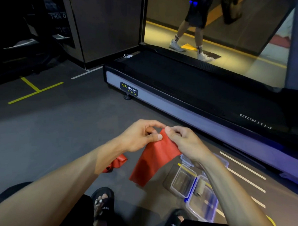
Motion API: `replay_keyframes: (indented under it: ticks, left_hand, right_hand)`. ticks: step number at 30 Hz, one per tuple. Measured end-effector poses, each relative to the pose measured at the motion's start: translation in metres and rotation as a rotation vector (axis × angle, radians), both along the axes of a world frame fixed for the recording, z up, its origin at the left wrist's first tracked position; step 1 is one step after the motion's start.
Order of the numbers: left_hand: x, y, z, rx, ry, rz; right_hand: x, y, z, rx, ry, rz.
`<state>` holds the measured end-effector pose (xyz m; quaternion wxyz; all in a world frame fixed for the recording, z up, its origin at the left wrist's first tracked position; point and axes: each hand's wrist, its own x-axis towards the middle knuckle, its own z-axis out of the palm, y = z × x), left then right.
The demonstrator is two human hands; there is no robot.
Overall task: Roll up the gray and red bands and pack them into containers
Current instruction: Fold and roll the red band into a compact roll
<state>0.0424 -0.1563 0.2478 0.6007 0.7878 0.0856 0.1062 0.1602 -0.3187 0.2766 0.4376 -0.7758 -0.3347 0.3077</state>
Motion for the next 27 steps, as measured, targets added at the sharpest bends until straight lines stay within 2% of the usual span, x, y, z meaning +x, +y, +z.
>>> replay_keyframes:
  ticks: [2, 8, 17, 22, 27]
  left_hand:
    - [-0.001, -0.001, -0.001, -0.018, 0.006, 0.019]
    - [-0.002, -0.002, 0.001, -0.151, -0.011, 0.047]
    - [-0.004, -0.002, 0.003, -0.138, 0.005, -0.019]
    - [-0.001, -0.004, 0.003, -0.113, -0.007, -0.033]
    - [-0.001, -0.005, 0.0, -0.096, -0.013, -0.044]
  right_hand:
    - [0.0, 0.0, -0.005, 0.023, 0.085, -0.033]
    - [-0.002, 0.003, 0.001, 0.097, 0.048, -0.08]
    - [0.003, -0.003, 0.014, 0.086, 0.021, -0.066]
    - [0.005, -0.005, 0.014, -0.006, -0.08, -0.002]
    - [0.008, -0.004, 0.008, -0.033, -0.086, 0.043]
